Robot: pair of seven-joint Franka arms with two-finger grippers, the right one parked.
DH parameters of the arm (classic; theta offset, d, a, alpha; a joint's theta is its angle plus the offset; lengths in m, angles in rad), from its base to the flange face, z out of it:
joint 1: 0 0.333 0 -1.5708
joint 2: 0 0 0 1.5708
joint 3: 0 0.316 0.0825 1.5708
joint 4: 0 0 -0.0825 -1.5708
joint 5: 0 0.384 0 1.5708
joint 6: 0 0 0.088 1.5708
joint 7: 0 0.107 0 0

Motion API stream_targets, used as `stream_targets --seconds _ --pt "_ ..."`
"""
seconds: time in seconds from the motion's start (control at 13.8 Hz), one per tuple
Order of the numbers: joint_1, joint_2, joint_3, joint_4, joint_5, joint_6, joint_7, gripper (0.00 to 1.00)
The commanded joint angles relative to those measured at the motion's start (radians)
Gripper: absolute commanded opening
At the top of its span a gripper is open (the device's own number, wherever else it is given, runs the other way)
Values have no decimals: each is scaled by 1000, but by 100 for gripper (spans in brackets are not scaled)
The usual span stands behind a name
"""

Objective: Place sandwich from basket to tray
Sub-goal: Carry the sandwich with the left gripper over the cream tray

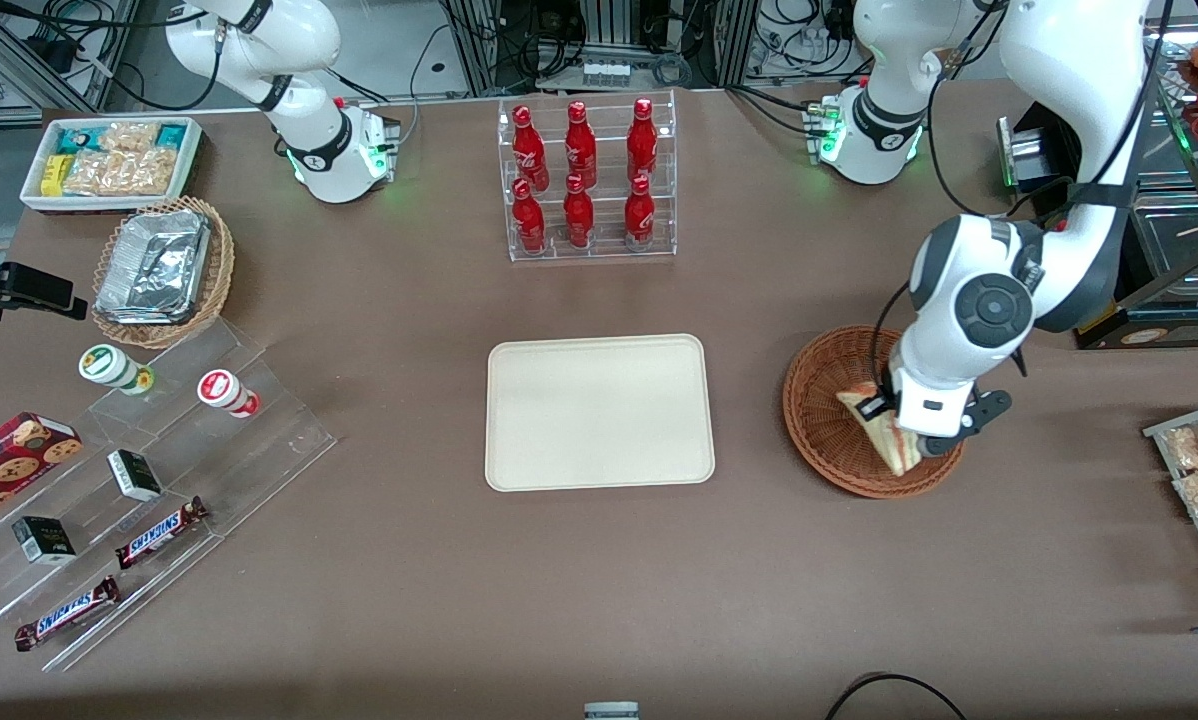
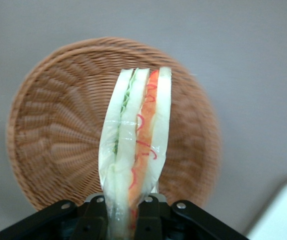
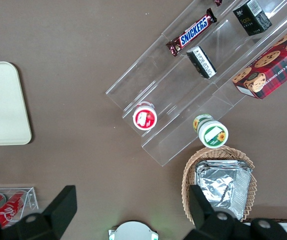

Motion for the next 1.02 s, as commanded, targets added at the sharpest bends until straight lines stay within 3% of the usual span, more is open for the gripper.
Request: stream_targets --seconds 0.0,0.29,0.36,0.94 --pt "-2 64 -85 103 5 -29 10 0" --pt "-17 288 -229 363 40 -144 16 0" --pt "-79 320 -229 397 80 -146 2 0" --pt "-382 560 -184 658 177 -144 -189 0"
